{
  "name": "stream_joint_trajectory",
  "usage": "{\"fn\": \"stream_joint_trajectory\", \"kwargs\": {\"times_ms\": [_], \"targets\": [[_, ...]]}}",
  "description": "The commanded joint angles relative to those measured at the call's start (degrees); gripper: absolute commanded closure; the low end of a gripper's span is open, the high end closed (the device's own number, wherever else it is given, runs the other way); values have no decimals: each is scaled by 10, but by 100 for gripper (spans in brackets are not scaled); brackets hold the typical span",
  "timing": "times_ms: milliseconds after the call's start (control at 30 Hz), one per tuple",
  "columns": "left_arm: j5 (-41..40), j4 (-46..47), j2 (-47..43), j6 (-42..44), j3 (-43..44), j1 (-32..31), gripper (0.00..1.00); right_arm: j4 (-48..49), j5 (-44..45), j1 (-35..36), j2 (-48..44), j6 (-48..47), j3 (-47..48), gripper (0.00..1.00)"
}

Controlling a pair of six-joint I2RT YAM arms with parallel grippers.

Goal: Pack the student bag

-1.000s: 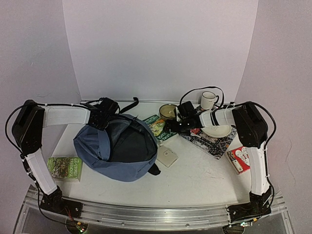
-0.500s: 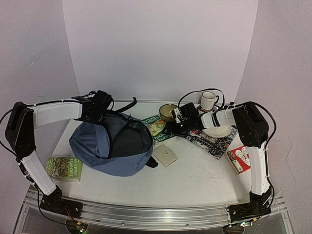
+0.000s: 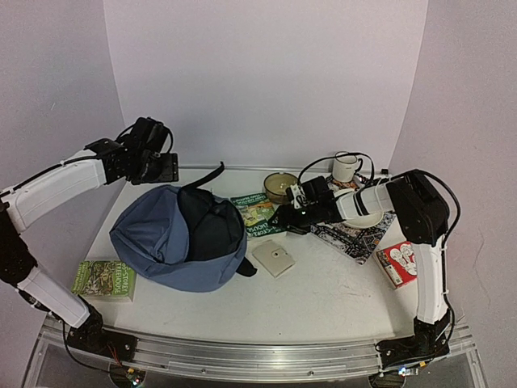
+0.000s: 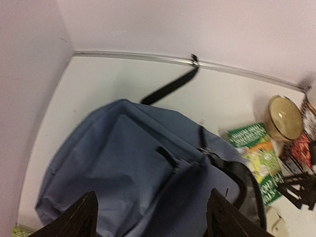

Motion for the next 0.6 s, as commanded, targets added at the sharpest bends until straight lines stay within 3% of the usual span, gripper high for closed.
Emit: {"fn": "stream_joint_trajectory", "kwargs": {"times_ms": [0, 300, 567], "targets": [[88, 17, 38, -33, 42, -73, 24, -12, -22, 8, -17, 31, -28, 34], [141, 71, 109, -57, 72, -133, 23, 6, -19, 14, -16, 46, -46, 34], [141, 95, 257, -9, 163, -151, 21, 16, -11, 16, -16, 60, -64, 35]]}}
